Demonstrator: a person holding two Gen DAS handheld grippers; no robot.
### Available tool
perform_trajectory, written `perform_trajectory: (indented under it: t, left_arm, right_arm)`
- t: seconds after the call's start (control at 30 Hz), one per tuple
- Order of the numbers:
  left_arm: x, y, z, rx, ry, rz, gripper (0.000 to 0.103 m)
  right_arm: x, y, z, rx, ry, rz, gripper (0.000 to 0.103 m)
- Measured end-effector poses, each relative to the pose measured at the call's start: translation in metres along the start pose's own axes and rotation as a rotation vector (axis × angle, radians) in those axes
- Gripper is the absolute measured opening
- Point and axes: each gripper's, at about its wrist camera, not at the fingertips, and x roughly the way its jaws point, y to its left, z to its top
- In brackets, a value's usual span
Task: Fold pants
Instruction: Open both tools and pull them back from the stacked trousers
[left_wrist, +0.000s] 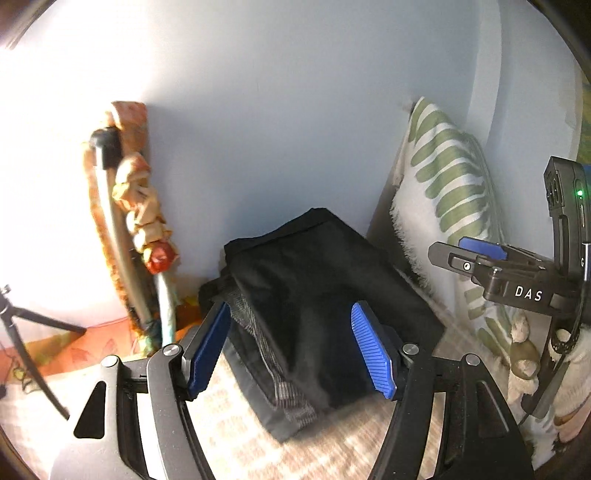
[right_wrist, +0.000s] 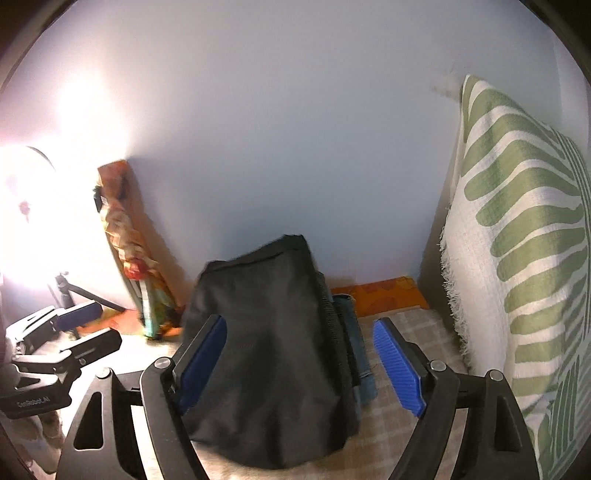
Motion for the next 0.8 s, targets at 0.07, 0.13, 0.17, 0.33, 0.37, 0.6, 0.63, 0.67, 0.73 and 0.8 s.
perform_trajectory:
  t: [0.07, 0.13, 0.17, 0.33, 0.37, 0.6, 0.63, 0.67, 0.73, 0.8]
  left_arm:
    - [-0.02, -0.003, -0.005, 0.011, -0.016, 0.006, 0.068]
    - [-0.04, -0.008, -0.01, 0.03, -0.033, 0.018, 0.071]
    - [-0.048, -0.01, -0.013, 0.033, -0.04, 0.021, 0.073]
    - [-0.098, -0.02, -0.032, 0.05, -0.076, 0.021, 0.075]
    - [-0.107, -0.022, -0.036, 0.056, -0.085, 0.021, 0.076]
    - [-0.163, -0.029, -0.061, 0.058, -0.13, 0.026, 0.08]
    - [-0.17, -0.028, -0.065, 0.055, -0.134, 0.025, 0.08]
    - [-0.176, -0.028, -0.069, 0.054, -0.133, 0.024, 0.081]
    - [-0.188, -0.026, -0.078, 0.045, -0.134, 0.035, 0.081]
    - [-0.198, -0.024, -0.088, 0.038, -0.139, 0.049, 0.081]
  right_arm:
    - [-0.019, 0.01, -0.001, 0.004, -0.016, 0.027, 0.085]
    - [-0.037, 0.019, -0.003, 0.002, -0.035, 0.04, 0.087]
    - [-0.046, 0.024, -0.004, 0.0, -0.042, 0.049, 0.087]
    - [-0.088, 0.051, -0.015, -0.006, -0.072, 0.093, 0.087]
    - [-0.096, 0.057, -0.017, -0.009, -0.076, 0.101, 0.087]
    - [-0.139, 0.092, -0.039, -0.019, -0.09, 0.144, 0.09]
    - [-0.144, 0.097, -0.042, -0.026, -0.092, 0.143, 0.09]
    - [-0.15, 0.102, -0.046, -0.032, -0.092, 0.143, 0.091]
    - [-0.16, 0.112, -0.056, -0.036, -0.096, 0.157, 0.094]
    - [-0.168, 0.119, -0.065, -0.038, -0.1, 0.162, 0.095]
